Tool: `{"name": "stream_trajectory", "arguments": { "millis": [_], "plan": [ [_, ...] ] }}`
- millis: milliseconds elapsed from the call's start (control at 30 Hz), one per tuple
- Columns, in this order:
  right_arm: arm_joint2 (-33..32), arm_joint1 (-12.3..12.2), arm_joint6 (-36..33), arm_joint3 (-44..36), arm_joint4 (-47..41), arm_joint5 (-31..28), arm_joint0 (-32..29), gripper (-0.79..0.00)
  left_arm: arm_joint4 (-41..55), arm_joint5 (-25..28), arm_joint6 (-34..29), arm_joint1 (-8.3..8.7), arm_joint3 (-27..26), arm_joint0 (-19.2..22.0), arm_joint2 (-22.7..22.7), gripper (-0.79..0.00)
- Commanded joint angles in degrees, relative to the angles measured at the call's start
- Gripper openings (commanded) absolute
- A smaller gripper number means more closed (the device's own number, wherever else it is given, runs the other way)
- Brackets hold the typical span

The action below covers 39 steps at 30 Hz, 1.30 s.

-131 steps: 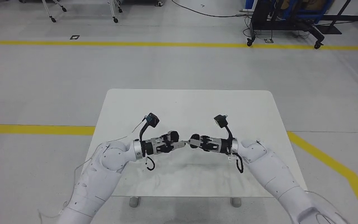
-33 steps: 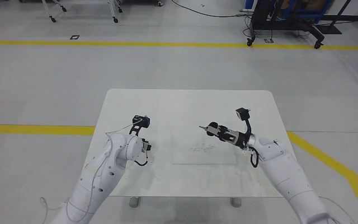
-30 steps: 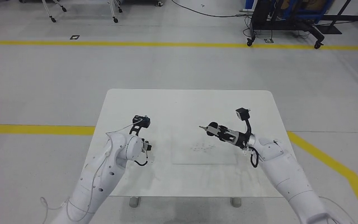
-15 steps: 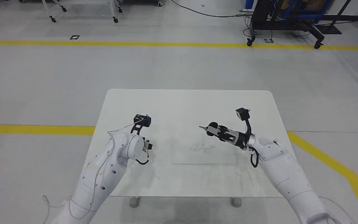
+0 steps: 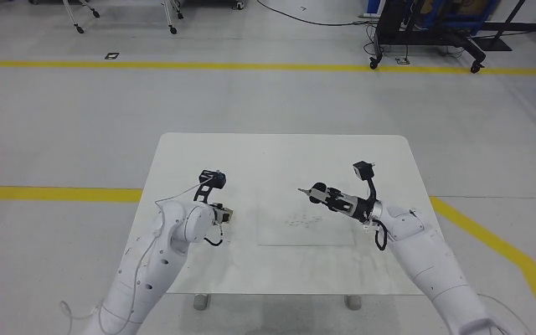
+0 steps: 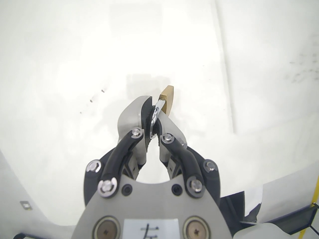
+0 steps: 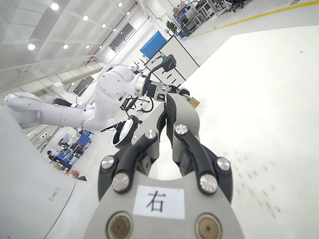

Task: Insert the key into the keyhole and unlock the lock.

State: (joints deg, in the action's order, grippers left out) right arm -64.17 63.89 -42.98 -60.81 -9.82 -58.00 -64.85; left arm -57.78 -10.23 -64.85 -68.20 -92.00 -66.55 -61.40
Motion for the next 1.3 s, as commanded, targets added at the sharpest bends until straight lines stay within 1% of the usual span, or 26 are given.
{"name": "stream_trajectory", "arguments": {
  "millis": [0, 33, 67, 300, 333, 400, 467, 533, 567, 667, 767, 800, 833, 1100, 1167, 1267],
  "plan": [
    [0.0, 0.0, 0.0, 0.0, 0.0, 0.0, 0.0, -0.785, 1.4, 1.5, 3.5, 0.07, -0.4, -1.1, -0.9, -0.785],
    [0.0, 0.0, 0.0, 0.0, 0.0, 0.0, 0.0, -0.785, 2.1, 2.6, 5.2, 0.1, -0.6, -1.8, -1.1, -0.785],
    [0.0, 0.0, 0.0, 0.0, 0.0, 0.0, 0.0, -0.785, 2.3, 3.1, 5.6, 0.12, -0.7, -2.1, -1.1, -0.785],
    [0.0, 0.0, 0.0, 0.0, 0.0, 0.0, 0.0, -0.785, 2.3, 3.1, 5.6, 0.12, -0.7, -2.1, -1.1, -0.785],
    [0.0, 0.0, 0.0, 0.0, 0.0, 0.0, 0.0, -0.785, 3.2, 3.3, 6.6, 0.06, -0.9, -2.5, -1.1, -0.785],
    [0.0, 0.0, 0.0, 0.0, 0.0, 0.0, 0.0, -0.785, 9.3, 4.9, 10.6, -0.2, -1.1, -4.3, -1.8, -0.785],
    [0.0, 0.0, 0.9, -1.1, 0.7, 1.0, -0.3, -0.785, 22.5, 10.3, 16.1, -0.61, 0.0, -5.9, -4.2, -0.785],
    [-0.2, 0.0, 2.5, -2.9, 1.9, 2.1, -1.0, -0.785, 35.8, 17.2, 20.7, -1.06, 3.2, -7.0, -6.2, -0.785],
    [0.0, 0.1, 3.6, -4.2, 0.8, 1.9, -1.7, -0.785, 39.9, 20.0, 21.8, -1.28, 4.8, -6.9, -6.2, -0.785],
    [-0.6, 0.0, 5.3, -5.6, -0.9, 1.5, -2.4, -0.785, 48.4, 24.4, 24.0, -2.21, 8.5, -4.9, -4.4, -0.785],
    [-1.1, 0.0, 6.2, -6.7, -2.1, 1.2, -2.7, -0.785, 54.6, 26.6, 23.8, -3.11, 12.8, -1.4, -2.5, -0.785],
    [-1.3, -0.1, 6.5, -7.0, -2.3, 1.6, -2.7, -0.785, 56.0, 26.5, 22.2, -3.34, 14.1, 0.1, -1.7, -0.785],
    [-1.5, -0.2, 6.5, -7.6, -2.4, 1.9, -2.8, -0.785, 56.1, 26.4, 21.4, -3.39, 14.5, 0.7, -1.4, -0.785],
    [-1.5, -0.2, 6.5, -7.6, -2.4, 1.9, -2.8, -0.785, 56.1, 26.4, 21.4, -3.39, 14.5, 0.7, -1.4, -0.785],
    [-1.3, -0.1, 7.0, -8.0, -2.5, 2.5, -3.0, -0.785, 61.2, 26.5, 21.0, -3.53, 14.8, 0.2, -1.9, -0.785],
    [-0.2, 0.5, 10.5, -8.6, -3.1, 5.0, -3.0, -0.785, 72.9, 29.0, 15.7, -3.84, 18.8, 0.8, -2.6, -0.785]
  ]
}}
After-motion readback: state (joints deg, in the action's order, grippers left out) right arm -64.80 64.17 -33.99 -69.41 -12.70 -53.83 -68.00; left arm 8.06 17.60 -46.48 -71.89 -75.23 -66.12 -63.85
